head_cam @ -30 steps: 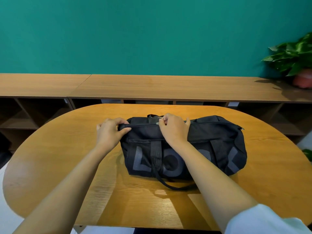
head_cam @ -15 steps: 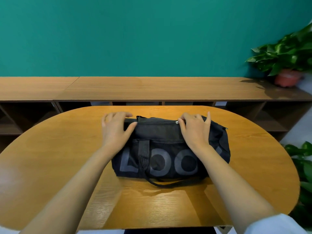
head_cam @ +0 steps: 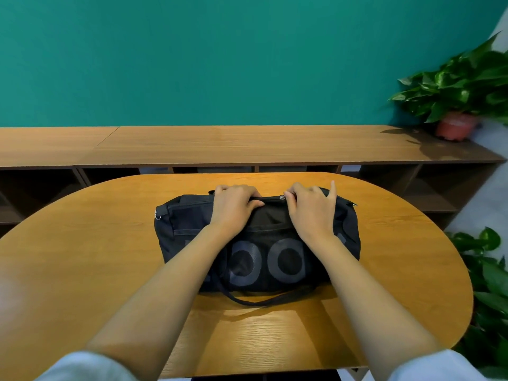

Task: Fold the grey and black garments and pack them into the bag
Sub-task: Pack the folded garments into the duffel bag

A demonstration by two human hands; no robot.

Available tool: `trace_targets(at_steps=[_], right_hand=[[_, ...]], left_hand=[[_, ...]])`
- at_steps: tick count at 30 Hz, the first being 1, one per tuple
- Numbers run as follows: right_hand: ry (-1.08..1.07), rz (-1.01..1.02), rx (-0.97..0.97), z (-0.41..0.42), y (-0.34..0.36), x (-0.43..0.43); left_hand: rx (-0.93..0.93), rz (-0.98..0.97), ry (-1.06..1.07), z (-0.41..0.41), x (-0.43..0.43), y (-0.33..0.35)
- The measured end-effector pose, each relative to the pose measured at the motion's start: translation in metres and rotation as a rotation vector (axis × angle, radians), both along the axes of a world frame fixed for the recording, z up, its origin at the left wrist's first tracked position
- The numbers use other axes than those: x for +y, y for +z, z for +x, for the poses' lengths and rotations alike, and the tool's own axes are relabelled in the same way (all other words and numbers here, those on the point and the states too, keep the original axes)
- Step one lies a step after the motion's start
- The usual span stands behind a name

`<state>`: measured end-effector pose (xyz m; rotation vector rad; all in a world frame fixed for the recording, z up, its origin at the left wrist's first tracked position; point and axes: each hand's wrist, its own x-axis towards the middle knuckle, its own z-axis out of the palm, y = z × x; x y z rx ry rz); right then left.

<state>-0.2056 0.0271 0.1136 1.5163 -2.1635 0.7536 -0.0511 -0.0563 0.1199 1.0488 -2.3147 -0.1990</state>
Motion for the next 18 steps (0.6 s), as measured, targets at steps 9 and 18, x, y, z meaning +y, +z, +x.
trace_targets(at_steps=[9,18], right_hand=[[-0.189,0.029,-0.145,-0.057,0.001,0.025],[-0.278,0.08,-0.316,-0.088,-0.002,0.045]], left_hand=[[0.03,-0.035,0.043,0.001,0.001,0.0],[0.008,-0.006,0.025,0.003,0.005,-0.002]])
